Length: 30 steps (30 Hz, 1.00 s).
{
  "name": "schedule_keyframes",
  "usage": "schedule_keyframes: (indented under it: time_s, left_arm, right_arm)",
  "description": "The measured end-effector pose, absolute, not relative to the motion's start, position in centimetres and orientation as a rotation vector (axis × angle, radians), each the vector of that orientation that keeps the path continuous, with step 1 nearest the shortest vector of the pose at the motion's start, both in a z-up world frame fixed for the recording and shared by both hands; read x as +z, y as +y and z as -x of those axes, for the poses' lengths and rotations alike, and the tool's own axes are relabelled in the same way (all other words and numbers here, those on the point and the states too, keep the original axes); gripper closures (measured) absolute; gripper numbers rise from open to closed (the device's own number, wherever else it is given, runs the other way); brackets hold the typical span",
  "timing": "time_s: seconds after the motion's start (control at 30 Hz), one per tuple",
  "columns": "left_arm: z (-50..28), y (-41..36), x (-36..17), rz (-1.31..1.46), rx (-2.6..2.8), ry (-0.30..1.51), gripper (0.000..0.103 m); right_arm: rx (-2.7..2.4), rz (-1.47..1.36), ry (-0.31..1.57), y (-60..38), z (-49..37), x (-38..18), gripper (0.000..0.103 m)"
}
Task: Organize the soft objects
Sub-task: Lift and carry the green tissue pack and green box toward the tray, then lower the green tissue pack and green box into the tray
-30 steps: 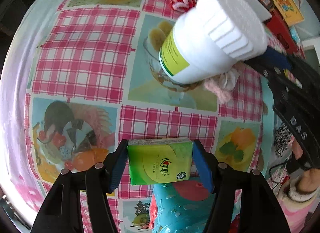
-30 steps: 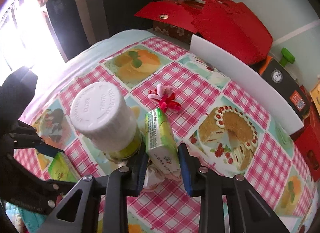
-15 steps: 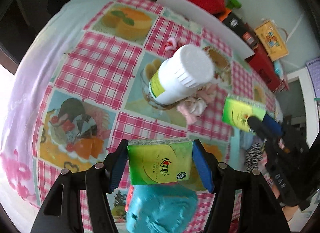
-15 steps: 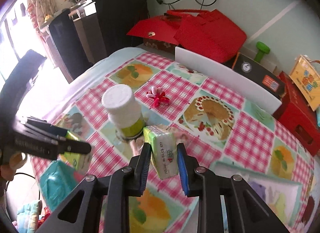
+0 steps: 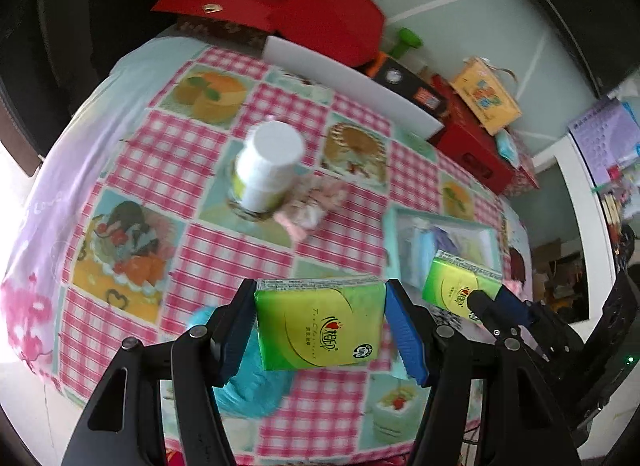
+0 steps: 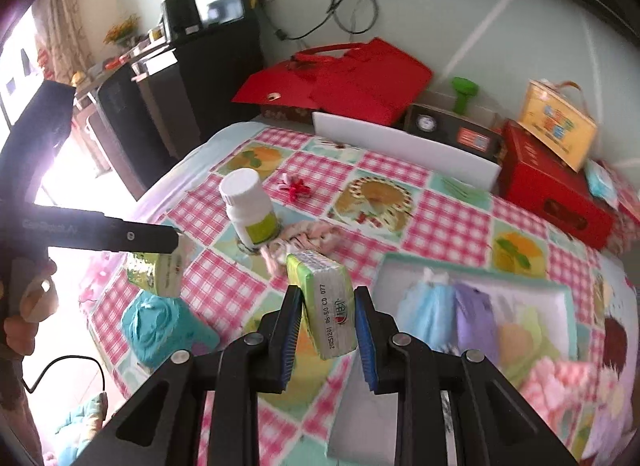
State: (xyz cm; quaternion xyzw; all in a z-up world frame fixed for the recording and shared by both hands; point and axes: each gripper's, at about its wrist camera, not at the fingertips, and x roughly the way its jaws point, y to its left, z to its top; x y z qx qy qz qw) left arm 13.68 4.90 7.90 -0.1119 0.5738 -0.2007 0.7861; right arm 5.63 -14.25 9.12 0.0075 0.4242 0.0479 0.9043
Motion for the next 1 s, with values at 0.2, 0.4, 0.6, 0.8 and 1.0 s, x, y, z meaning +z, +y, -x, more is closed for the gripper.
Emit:
schedule_keyframes:
  time_s: [0.2,0.4,0.6,0.8,1.0]
  left_arm:
    - [-10.7,1.9,8.9,0.216,-0.487,1.234,0.038]
    - [-8.4,-1.7,9.2,0.157,-0.528,1.244,0.038]
    - [-7.0,-5.0,9.1,0.101,-0.559,1.265,0.038]
    - [-5.8,-8.2,7.9,0.039,-0.574,1.294,0.038]
    - [-5.2,-10.0,6.4,-0.002,-0.573,1.329,0.038]
  right_arm:
    - [0.029,-0.079,0.852,-17.5,-1.4,9.9,0.075]
    - [-0.048,-0.161,0.846,-21.5,2.1,9.3,0.075]
    - [-0.116,-0.226,0.852,-25.0,4.4,8.1,0.075]
    - [-0.165,-0.277,0.853,-27.7,5.9,7.0,0.075]
    - [-0.19,-0.321,0.862,-29.4,6.6,5.5,0.075]
